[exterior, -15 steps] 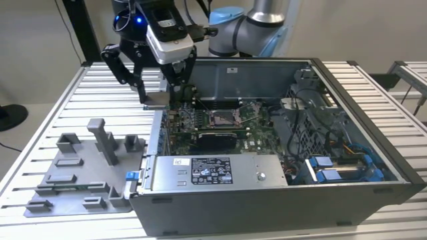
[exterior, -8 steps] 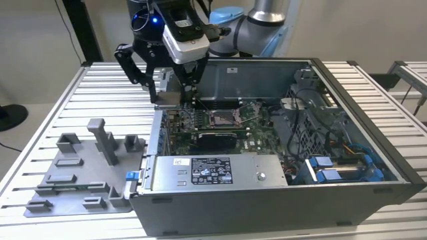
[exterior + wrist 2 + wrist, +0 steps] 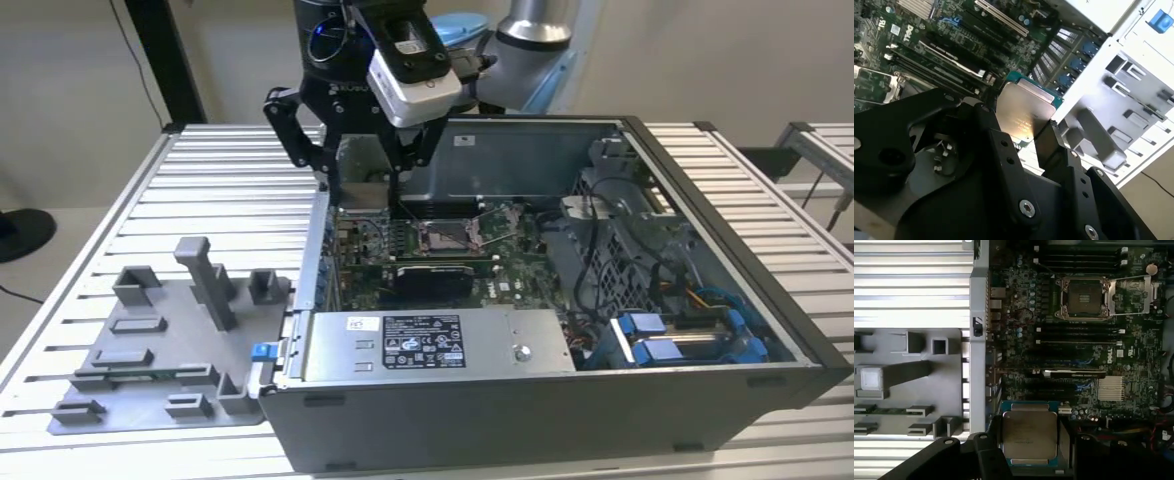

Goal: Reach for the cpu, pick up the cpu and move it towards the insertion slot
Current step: 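Pick up the cpu and move it towards the insertion slot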

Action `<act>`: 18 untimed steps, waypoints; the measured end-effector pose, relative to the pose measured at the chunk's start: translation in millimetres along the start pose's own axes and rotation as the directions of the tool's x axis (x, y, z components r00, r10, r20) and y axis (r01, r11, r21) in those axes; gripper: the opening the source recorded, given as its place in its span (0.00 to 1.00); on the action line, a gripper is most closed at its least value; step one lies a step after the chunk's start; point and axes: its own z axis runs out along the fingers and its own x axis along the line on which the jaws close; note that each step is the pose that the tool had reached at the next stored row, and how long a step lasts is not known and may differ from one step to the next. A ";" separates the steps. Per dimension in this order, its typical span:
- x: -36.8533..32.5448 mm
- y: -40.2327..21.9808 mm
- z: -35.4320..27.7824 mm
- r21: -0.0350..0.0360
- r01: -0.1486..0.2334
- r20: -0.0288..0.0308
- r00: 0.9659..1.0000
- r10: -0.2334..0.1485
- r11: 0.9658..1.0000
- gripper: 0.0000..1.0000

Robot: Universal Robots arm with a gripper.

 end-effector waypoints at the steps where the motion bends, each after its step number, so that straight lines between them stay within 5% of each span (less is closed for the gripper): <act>1: -3.0 0.0 0.0 0.000 0.000 0.000 1.000 0.000 1.000 0.00; 18: -50.3 0.9 -0.1 0.000 0.000 0.000 1.000 0.000 1.000 0.00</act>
